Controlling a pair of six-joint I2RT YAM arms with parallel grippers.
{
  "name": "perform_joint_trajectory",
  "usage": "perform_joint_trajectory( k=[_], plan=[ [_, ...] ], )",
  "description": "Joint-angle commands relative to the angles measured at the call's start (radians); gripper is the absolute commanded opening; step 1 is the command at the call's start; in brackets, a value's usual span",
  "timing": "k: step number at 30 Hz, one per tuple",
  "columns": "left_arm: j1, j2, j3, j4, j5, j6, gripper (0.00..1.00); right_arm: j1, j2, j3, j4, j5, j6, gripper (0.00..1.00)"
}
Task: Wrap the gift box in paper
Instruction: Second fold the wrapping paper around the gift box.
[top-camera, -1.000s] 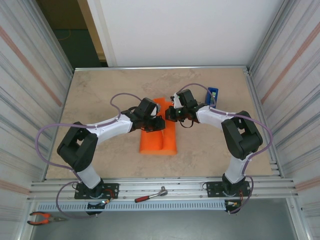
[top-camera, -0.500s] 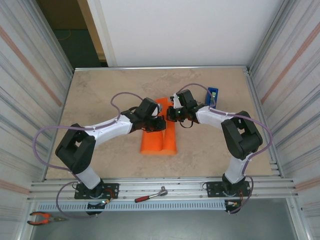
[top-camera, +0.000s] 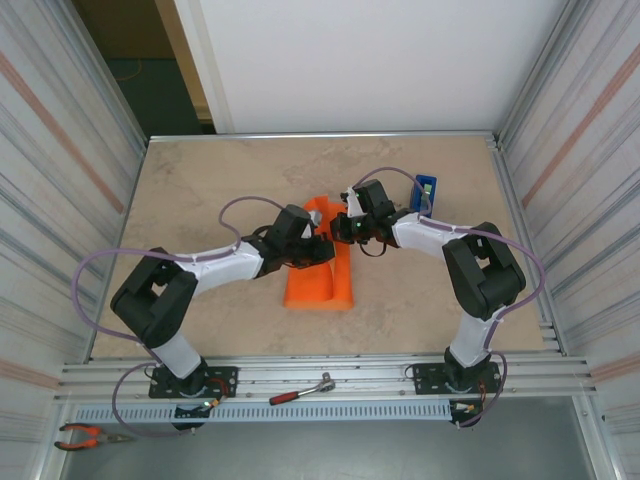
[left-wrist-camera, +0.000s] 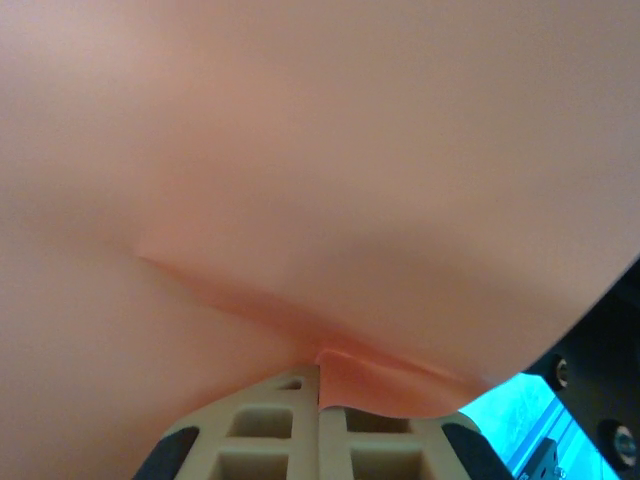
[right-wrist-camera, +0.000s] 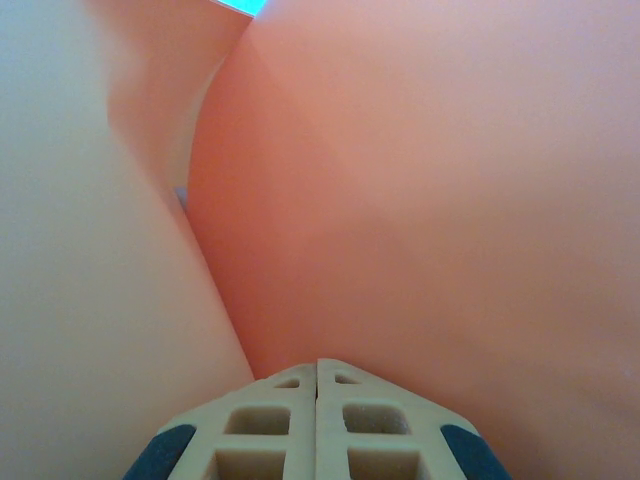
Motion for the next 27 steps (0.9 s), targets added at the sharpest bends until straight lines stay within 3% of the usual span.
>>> perform_joint_trajectory(
  k=[1, 18, 20, 23, 27],
  plan=[
    [-0.017, 0.021, -0.019, 0.09, 0.044, -0.012, 0.0, 0.039, 0.075, -0.062, -0.122, 0.034, 0.014, 0.0],
    [-0.016, 0.063, -0.128, 0.077, -0.019, -0.049, 0.0, -0.017, 0.043, 0.054, -0.168, -0.026, 0.044, 0.0],
    [-0.017, 0.068, -0.131, 0.077, -0.02, -0.049, 0.0, -0.045, 0.006, 0.077, -0.168, -0.03, 0.064, 0.1],
    [-0.017, 0.076, -0.127, 0.079, -0.018, -0.054, 0.0, -0.091, -0.065, 0.094, -0.171, -0.008, 0.075, 0.43],
    [-0.017, 0.081, -0.117, 0.074, -0.016, -0.05, 0.0, -0.135, -0.127, 0.098, -0.191, 0.019, 0.071, 0.68]
  ],
)
